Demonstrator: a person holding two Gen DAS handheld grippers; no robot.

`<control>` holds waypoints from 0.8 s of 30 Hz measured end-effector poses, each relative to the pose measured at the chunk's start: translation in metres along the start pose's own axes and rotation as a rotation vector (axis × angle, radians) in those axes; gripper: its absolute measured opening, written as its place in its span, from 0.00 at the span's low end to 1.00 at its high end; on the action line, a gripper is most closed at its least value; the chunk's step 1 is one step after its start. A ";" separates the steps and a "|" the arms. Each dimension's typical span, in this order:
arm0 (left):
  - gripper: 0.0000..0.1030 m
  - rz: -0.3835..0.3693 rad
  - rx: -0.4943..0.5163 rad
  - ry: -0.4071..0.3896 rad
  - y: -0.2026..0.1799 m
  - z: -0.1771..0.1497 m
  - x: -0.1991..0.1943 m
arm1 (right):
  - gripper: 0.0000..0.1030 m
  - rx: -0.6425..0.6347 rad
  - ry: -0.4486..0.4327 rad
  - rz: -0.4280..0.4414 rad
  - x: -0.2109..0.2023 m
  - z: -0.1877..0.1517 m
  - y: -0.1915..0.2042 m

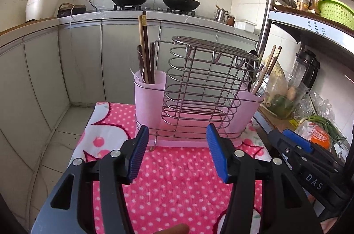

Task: Organize utensils

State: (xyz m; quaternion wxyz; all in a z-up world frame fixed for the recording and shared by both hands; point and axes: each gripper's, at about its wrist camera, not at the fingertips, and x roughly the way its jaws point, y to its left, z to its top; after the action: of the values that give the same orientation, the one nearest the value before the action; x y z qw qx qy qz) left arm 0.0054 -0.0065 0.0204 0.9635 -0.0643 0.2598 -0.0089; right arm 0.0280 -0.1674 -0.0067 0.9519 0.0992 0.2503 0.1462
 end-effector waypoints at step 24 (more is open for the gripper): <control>0.53 0.010 0.009 0.012 0.006 -0.004 -0.006 | 0.44 -0.065 -0.017 -0.044 -0.006 0.000 0.019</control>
State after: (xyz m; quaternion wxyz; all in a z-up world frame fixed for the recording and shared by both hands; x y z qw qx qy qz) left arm -0.0023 -0.0010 0.0192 0.9623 -0.0586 0.2657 -0.0059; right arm 0.0182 -0.1517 0.0007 0.9598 0.0637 0.2392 0.1323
